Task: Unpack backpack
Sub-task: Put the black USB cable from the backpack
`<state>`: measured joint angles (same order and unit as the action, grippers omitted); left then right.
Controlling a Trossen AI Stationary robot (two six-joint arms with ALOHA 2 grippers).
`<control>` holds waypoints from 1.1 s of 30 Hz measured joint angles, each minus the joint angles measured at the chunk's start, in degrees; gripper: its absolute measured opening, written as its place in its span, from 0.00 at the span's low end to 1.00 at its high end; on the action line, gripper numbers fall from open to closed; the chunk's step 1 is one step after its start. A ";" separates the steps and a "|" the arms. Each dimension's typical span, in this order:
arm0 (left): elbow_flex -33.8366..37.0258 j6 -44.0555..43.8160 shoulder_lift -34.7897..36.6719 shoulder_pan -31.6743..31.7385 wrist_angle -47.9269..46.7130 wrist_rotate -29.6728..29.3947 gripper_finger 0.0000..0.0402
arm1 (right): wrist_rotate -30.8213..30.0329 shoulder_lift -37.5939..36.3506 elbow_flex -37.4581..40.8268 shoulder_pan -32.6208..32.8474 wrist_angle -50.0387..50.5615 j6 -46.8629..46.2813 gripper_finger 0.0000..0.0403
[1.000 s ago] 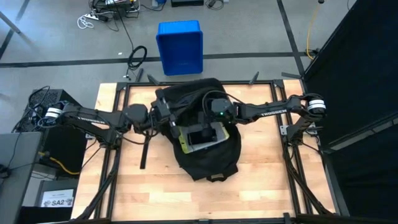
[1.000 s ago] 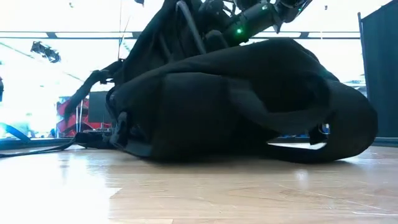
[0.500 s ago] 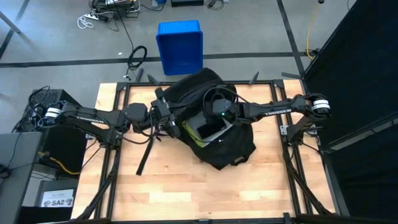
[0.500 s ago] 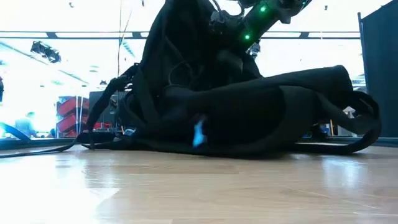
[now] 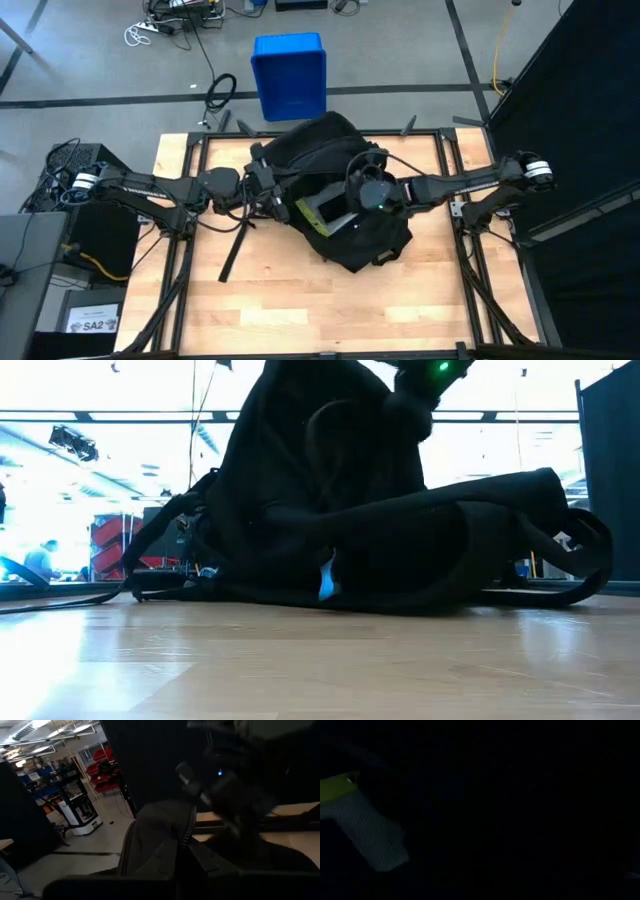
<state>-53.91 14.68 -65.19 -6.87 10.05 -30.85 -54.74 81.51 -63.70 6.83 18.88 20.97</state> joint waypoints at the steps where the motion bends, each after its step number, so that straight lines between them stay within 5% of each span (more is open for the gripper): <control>1: 0.00 -0.04 0.00 -0.04 -0.51 0.00 0.00 | -0.15 -0.94 0.00 0.36 2.50 -2.08 0.61; 10: 0.00 -0.35 -0.02 -0.54 -3.85 -0.11 0.00 | 2.54 -6.85 -0.02 -0.09 14.60 -16.90 0.63; 17: 0.02 -0.37 -0.02 -0.93 -2.71 -0.17 0.00 | 8.45 -2.94 -0.07 -4.20 11.00 -15.71 0.60; 23: 0.04 -0.37 -0.02 -1.11 -3.34 -0.22 0.00 | 7.66 -0.80 -0.07 -7.16 9.23 -11.81 0.60; 33: 0.04 -3.29 -0.02 -3.01 -11.16 -0.15 0.00 | 6.98 -10.41 -0.06 -3.24 14.08 -16.12 0.55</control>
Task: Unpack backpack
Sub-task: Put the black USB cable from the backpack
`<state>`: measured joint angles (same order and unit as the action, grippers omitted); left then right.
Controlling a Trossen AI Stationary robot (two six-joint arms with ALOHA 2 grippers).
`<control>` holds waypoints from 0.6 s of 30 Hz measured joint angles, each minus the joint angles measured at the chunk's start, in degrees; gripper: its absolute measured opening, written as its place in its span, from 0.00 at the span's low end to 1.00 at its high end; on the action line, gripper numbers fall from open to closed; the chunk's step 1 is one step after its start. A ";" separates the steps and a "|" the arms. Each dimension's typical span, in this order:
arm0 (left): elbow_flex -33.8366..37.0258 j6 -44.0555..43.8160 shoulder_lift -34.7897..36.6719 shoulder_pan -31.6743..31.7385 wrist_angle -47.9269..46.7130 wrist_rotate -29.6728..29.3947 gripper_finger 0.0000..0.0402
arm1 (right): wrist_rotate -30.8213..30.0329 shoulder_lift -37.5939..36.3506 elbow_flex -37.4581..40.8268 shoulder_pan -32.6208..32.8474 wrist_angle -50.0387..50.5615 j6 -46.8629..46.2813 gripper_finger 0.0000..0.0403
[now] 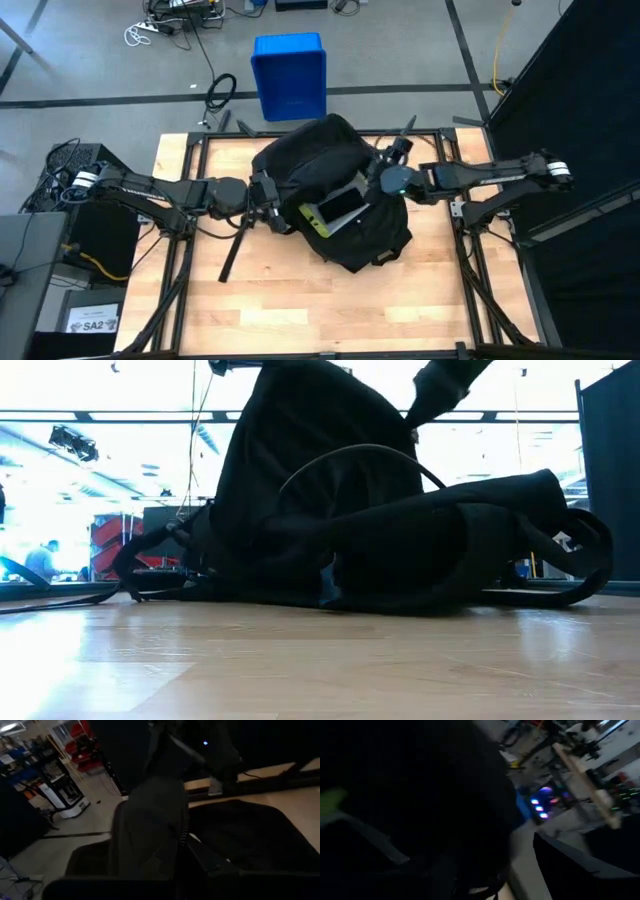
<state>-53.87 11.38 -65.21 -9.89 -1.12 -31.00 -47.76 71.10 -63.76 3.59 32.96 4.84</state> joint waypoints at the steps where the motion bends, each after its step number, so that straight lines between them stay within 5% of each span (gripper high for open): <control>1: 0.00 -0.18 0.00 -0.42 -0.48 0.03 0.00 | 2.75 -1.08 -0.02 0.35 1.72 -1.03 0.54; 6: 0.09 -0.86 0.00 -1.97 -1.15 0.04 0.00 | 22.45 -4.29 -0.03 4.32 9.43 -2.26 0.48; 10: 0.09 -1.12 -0.02 -1.95 -1.43 0.05 0.00 | 31.84 -3.64 -0.01 9.64 9.32 -6.85 0.44; 18: 0.09 -1.19 -0.06 -1.92 -1.20 0.04 0.00 | 31.66 9.40 -0.01 21.61 6.31 -11.23 0.44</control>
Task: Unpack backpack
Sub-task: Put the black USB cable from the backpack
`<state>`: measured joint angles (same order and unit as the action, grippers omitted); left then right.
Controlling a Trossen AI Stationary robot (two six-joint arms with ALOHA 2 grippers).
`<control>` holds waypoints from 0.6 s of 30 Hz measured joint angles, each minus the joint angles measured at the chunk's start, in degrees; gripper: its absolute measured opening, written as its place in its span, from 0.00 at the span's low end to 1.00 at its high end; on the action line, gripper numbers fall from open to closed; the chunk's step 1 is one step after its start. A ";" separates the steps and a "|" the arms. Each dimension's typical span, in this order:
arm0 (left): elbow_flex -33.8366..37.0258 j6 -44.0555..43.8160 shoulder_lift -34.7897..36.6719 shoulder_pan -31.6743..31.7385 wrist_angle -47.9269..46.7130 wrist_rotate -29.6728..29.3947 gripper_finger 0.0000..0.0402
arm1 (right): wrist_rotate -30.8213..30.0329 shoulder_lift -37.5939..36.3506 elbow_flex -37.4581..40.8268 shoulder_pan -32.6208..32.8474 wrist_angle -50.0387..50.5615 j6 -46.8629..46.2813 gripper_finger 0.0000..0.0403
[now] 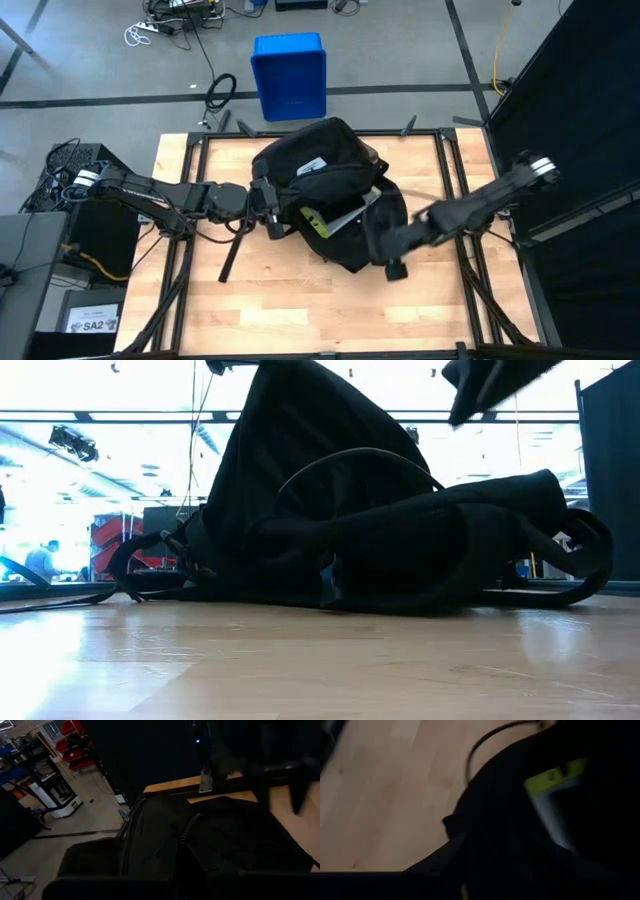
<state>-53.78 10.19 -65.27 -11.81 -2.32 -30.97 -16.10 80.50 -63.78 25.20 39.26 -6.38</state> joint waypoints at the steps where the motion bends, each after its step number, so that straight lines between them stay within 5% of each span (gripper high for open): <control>1: 0.00 -0.10 0.02 0.02 0.05 -0.02 0.00 | -0.55 1.96 0.01 0.95 -0.84 -0.02 0.45; 12: 0.00 -1.57 -0.01 0.02 0.23 -0.03 0.00 | -5.54 15.78 0.01 2.32 0.03 -4.03 0.49; 18: 0.00 -1.59 -0.01 0.02 0.23 -0.02 0.00 | -5.19 16.64 -0.78 -0.19 3.30 -4.56 0.33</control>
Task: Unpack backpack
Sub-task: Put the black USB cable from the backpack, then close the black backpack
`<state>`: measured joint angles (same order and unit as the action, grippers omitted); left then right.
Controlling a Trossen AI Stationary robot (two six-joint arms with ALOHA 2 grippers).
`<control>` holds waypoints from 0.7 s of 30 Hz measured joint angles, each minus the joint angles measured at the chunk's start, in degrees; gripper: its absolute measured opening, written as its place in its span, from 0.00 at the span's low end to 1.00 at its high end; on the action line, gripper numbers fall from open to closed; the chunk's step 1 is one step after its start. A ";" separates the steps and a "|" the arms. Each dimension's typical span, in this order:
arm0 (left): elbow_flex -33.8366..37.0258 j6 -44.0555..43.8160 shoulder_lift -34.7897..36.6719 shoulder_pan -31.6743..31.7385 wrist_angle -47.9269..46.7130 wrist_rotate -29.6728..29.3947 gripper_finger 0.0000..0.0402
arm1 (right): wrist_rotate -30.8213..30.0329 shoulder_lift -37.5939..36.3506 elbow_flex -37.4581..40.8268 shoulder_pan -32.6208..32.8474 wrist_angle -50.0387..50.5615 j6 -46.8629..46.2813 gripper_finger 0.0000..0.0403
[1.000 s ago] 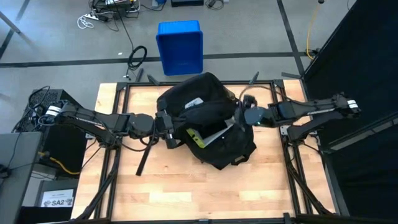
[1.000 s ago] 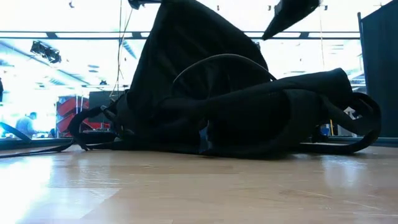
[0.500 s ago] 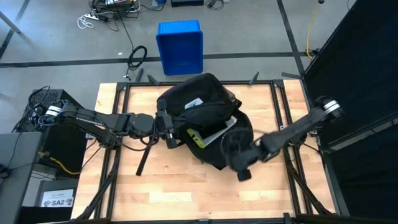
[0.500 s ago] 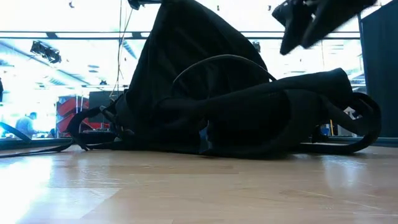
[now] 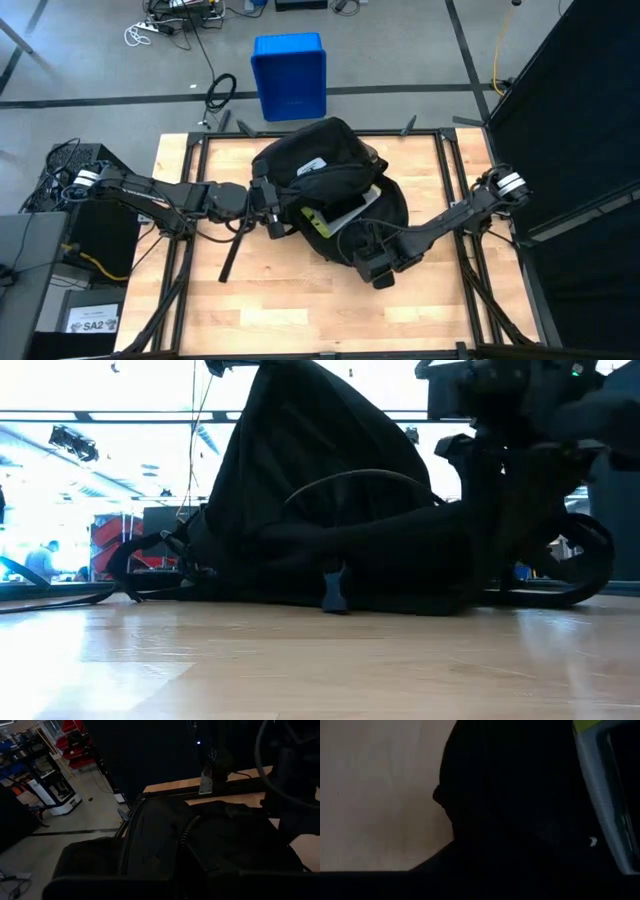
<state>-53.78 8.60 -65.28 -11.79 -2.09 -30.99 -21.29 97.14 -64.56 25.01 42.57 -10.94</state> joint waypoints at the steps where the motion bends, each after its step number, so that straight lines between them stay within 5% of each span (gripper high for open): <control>1: 0.00 0.00 0.00 0.00 0.00 -0.02 0.00 | -0.43 -0.40 -0.96 -0.04 1.14 0.01 0.26; 5: 0.00 0.08 0.00 0.17 0.04 0.00 0.00 | -4.02 -2.21 -7.40 0.45 5.30 1.69 0.04; 15: 0.00 2.16 0.03 0.22 1.70 -0.58 0.00 | -16.40 -3.77 -28.47 1.76 20.38 5.57 0.00; 21: 0.00 2.75 0.10 0.22 1.03 -0.63 0.00 | -17.84 -3.99 -33.07 1.28 20.92 6.72 0.00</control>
<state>-53.78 11.35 -65.17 -11.57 -1.06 -31.62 -39.13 93.15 -97.62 26.28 63.49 -4.22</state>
